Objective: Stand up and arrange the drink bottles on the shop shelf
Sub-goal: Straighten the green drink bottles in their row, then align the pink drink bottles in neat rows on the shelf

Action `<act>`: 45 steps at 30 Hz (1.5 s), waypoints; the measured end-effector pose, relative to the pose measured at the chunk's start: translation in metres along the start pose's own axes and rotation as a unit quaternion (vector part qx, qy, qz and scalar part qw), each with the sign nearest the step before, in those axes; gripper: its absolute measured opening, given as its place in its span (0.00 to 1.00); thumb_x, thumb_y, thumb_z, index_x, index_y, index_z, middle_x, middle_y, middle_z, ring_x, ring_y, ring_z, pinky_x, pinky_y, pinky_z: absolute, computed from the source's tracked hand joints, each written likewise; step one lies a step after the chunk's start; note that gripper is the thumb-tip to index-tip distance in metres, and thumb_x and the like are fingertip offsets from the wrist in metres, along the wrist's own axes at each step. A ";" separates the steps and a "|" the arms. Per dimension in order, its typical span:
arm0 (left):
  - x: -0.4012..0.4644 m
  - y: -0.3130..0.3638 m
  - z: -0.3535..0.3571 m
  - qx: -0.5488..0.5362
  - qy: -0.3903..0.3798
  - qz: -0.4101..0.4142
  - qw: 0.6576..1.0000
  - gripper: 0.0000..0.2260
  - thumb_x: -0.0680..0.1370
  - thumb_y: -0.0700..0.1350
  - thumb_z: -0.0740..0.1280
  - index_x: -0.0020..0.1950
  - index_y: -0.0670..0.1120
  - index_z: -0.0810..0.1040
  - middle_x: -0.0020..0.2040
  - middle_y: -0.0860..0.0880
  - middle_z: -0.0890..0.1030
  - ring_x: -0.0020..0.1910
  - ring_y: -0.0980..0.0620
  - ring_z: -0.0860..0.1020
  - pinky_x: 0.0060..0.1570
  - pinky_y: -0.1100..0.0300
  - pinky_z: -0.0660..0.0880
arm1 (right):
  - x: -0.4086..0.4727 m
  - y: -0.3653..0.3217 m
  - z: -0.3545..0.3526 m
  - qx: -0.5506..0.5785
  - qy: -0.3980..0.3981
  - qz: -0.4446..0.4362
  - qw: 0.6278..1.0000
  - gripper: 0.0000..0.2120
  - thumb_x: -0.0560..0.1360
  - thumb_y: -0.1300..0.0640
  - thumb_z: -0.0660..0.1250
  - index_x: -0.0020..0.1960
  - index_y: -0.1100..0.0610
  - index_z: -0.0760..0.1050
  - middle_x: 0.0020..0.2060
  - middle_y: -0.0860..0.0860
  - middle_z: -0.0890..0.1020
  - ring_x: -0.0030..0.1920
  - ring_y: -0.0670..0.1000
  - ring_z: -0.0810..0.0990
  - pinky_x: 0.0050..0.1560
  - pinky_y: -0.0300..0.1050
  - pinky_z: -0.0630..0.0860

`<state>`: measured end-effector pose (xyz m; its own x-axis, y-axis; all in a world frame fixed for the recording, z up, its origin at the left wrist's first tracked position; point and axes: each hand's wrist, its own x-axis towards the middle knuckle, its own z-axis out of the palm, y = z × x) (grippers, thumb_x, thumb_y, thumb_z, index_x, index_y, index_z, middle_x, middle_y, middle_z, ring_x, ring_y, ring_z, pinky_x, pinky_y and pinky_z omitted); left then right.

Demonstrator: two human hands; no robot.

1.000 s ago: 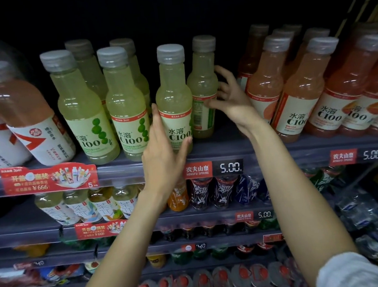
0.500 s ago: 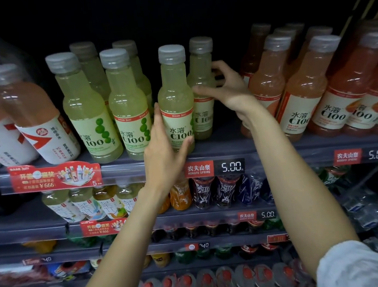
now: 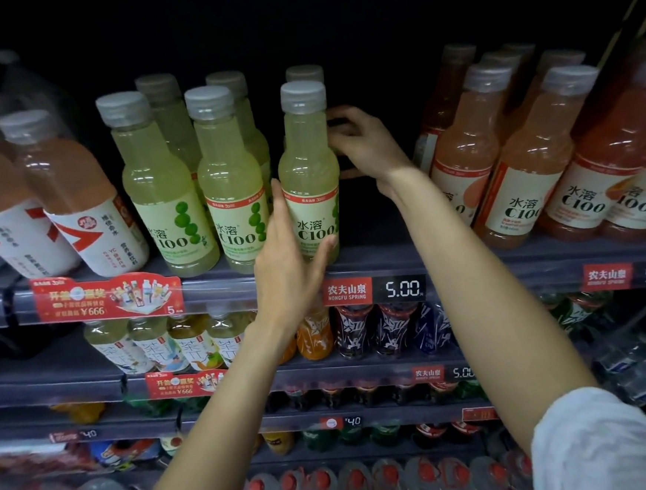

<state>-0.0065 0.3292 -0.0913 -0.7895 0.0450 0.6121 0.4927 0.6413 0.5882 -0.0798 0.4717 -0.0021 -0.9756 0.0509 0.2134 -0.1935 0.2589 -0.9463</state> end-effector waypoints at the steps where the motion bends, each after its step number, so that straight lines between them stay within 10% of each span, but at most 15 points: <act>1: 0.000 0.000 0.000 0.001 -0.002 0.000 1.000 0.41 0.76 0.50 0.70 0.78 0.40 0.48 0.73 0.43 0.67 0.69 0.46 0.69 0.62 0.53 0.69 | 0.000 0.000 0.000 -0.003 -0.004 -0.001 1.000 0.12 0.77 0.53 0.66 0.60 0.50 0.71 0.55 0.51 0.79 0.54 0.49 0.79 0.47 0.48 0.80; 11: -0.001 0.004 -0.003 0.024 -0.008 0.003 1.000 0.40 0.76 0.49 0.70 0.77 0.37 0.48 0.74 0.40 0.64 0.70 0.44 0.67 0.61 0.50 0.70 | -0.006 0.004 0.001 0.006 -0.009 0.005 1.000 0.20 0.77 0.51 0.65 0.68 0.53 0.69 0.61 0.52 0.77 0.60 0.49 0.77 0.55 0.47 0.78; 17: -0.016 0.012 -0.017 -0.037 0.011 0.010 0.999 0.36 0.77 0.44 0.69 0.78 0.39 0.51 0.73 0.39 0.62 0.72 0.47 0.63 0.70 0.52 0.64 | -0.056 0.015 -0.004 -0.104 0.125 -0.088 0.983 0.18 0.78 0.56 0.65 0.67 0.56 0.70 0.60 0.52 0.77 0.58 0.47 0.77 0.56 0.37 0.74; 20: -0.029 0.020 -0.023 -0.080 0.072 0.072 0.992 0.28 0.78 0.40 0.67 0.74 0.40 0.59 0.68 0.39 0.68 0.67 0.42 0.69 0.62 0.43 0.71 | -0.096 0.020 -0.015 -0.284 0.201 -0.163 0.923 0.14 0.78 0.56 0.63 0.63 0.57 0.73 0.53 0.52 0.81 0.53 0.50 0.79 0.52 0.46 0.77; 25: -0.021 0.046 -0.010 -0.177 0.061 0.211 0.959 0.18 0.76 0.39 0.66 0.65 0.39 0.69 0.55 0.44 0.75 0.55 0.53 0.72 0.56 0.62 0.71 | -0.147 0.017 -0.041 -0.500 0.311 -0.179 0.788 0.09 0.76 0.60 0.62 0.54 0.58 0.78 0.42 0.52 0.84 0.42 0.53 0.81 0.38 0.40 0.74; 34: 0.042 0.082 0.083 -0.228 -0.207 -0.030 0.951 0.39 0.72 0.53 0.74 0.76 0.46 0.57 0.72 0.44 0.66 0.68 0.48 0.69 0.65 0.56 0.68 | -0.157 0.047 -0.108 -0.479 0.302 -0.115 0.816 0.16 0.76 0.61 0.62 0.63 0.60 0.74 0.57 0.57 0.76 0.56 0.57 0.76 0.48 0.49 0.75; 45: 0.039 0.105 0.118 -0.229 -0.081 -0.049 0.969 0.39 0.66 0.52 0.78 0.72 0.48 0.64 0.63 0.49 0.77 0.61 0.55 0.76 0.62 0.57 0.74 | -0.147 0.056 -0.150 -0.386 0.191 -0.173 0.886 0.14 0.76 0.62 0.63 0.62 0.60 0.74 0.52 0.54 0.79 0.44 0.52 0.80 0.42 0.45 0.79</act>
<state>-0.0292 0.4886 -0.0679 -0.8691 0.1447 0.4731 0.4947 0.2437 0.8342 0.0687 0.6229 -0.0500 -0.7379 0.1239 0.6635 -0.2018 0.8976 -0.3919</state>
